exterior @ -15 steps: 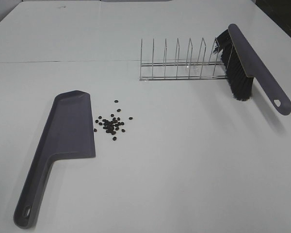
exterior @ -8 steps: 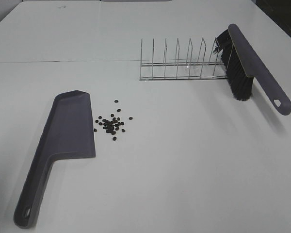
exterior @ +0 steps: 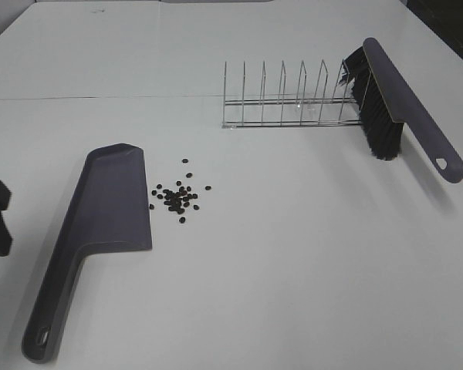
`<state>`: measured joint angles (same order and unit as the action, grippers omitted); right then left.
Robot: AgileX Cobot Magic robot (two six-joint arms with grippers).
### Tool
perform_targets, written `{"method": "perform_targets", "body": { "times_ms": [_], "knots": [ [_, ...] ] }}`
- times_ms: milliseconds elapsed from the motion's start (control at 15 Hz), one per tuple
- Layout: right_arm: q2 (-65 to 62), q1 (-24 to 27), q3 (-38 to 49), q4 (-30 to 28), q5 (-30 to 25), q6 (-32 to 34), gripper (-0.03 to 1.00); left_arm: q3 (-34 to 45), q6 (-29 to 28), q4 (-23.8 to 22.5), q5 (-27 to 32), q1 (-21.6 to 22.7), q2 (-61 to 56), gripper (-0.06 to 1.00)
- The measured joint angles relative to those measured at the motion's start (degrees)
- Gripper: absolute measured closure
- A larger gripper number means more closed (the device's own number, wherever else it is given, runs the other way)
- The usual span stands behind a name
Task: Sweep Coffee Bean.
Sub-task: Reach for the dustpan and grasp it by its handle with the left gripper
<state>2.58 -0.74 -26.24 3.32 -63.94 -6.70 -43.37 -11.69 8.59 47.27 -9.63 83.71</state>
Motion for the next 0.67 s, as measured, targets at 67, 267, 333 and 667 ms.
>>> {"method": "perform_targets", "body": {
  "times_ms": [67,267,333,667],
  "knots": [
    [0.0,0.0,0.0,0.0,0.0,0.0,0.21,-1.0,-1.0,0.0,-1.8,-3.0,2.7,0.22],
    [0.0,0.0,0.1,0.0,0.0,0.0,0.21,-3.2,-6.8,0.0,-7.2,-9.0,13.1,0.22],
    [0.0,0.0,0.1,0.0,0.0,0.0,0.21,-3.3,-7.0,0.0,-8.2,-9.4,15.1,0.22],
    [0.0,0.0,0.1,0.0,0.0,0.0,0.21,-4.6,-7.2,0.1,-12.9,-9.5,22.4,0.22]
  ]
}}
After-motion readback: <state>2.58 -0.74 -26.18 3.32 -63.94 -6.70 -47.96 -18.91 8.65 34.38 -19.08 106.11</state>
